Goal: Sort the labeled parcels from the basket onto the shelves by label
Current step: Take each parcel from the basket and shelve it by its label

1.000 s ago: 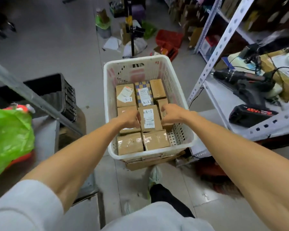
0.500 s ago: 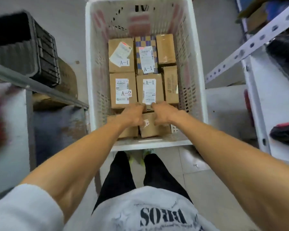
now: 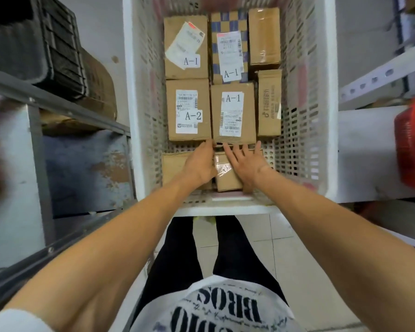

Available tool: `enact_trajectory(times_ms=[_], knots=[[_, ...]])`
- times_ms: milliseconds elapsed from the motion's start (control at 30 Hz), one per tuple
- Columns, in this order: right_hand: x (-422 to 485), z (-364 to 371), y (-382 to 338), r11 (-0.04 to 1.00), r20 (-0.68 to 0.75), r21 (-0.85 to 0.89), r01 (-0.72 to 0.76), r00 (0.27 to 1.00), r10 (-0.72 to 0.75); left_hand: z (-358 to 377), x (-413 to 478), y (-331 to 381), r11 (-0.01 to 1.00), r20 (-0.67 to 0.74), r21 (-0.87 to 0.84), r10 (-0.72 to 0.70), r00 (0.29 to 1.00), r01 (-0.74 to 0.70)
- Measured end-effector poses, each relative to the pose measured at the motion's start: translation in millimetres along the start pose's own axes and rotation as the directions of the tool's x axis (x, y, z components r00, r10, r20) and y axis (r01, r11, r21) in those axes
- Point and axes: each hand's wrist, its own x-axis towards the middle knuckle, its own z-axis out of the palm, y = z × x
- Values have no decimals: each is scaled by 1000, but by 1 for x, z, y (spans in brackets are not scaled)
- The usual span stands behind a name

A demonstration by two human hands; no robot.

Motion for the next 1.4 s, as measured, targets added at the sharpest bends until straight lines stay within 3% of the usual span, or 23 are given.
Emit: enact_trajectory(times_ms=[167, 333, 500, 567, 700, 833, 967, 1167, 1400], knots=[[-9, -16, 4, 997, -38, 68, 27, 999, -24, -12, -7, 6, 1000, 32, -14, 16, 999, -16], [-48, -63, 45, 967, -67, 254, 19, 998, -2, -53, -17, 42, 995, 60, -70, 70, 996, -66], [-92, -128, 97, 890, -130, 456, -20, 987, 89, -115, -33, 92, 936, 102, -337, 139, 985, -97], [-108, -146, 112, 818, -183, 575, -6, 974, 136, -137, -40, 106, 889, 84, -450, 137, 987, -85], [-143, -172, 138, 535, -248, 834, 132, 957, 150, -172, -53, 124, 835, 27, -540, 146, 989, -109], [-166, -191, 151, 344, -285, 918, 199, 932, 223, -194, -65, 130, 842, -16, -521, 152, 988, -138], [-169, -195, 158, 212, -271, 953, 214, 918, 290, -207, -68, 130, 811, -127, -575, 37, 991, -104], [-174, -208, 165, 186, -388, 919, 348, 882, 266, -215, -76, 142, 860, -88, -465, 189, 978, -208], [-182, -223, 174, 231, -401, 891, 390, 916, 0, -231, -89, 130, 821, 45, -529, 277, 960, -213]])
